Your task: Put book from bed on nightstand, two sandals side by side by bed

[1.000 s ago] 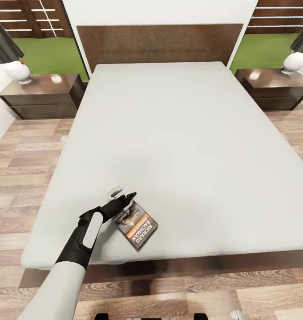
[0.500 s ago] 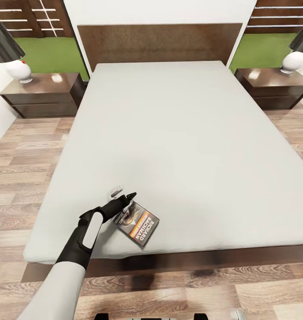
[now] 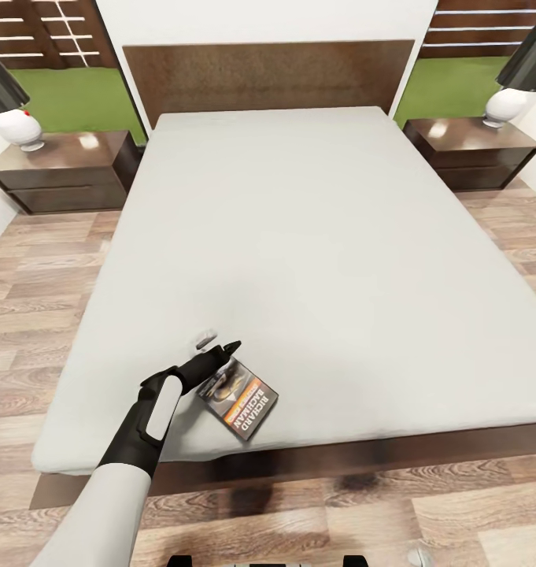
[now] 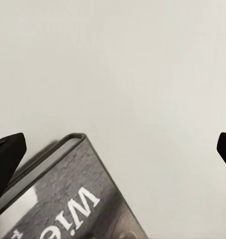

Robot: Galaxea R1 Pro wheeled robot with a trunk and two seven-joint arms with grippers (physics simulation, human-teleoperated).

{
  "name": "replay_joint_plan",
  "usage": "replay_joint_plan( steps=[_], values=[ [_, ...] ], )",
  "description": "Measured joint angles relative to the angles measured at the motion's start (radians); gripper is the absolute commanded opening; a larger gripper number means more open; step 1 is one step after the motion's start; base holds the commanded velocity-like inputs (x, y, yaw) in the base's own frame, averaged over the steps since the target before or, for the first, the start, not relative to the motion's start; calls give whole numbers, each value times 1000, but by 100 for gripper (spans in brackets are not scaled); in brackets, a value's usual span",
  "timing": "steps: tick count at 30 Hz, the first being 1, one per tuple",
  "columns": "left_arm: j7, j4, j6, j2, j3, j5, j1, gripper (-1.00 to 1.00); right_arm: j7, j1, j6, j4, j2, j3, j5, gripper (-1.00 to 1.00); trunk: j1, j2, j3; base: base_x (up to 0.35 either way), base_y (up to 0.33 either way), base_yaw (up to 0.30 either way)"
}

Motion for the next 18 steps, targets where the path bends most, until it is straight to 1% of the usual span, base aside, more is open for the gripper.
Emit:
replay_joint_plan(
  steps=[9,14,18],
  values=[
    [0,0,1,0,0,1,0,100,0,0,0,0,0,0,0,100,0,0,0,0,0,-5],
    [1,0,1,0,0,-2,0,100,0,0,0,0,0,0,0,100,0,0,2,0,0,-140],
    [0,0,1,0,0,0,0,100,-3,0,0,1,0,0,0,100,0,0,3,0,0,-37]
  ],
)
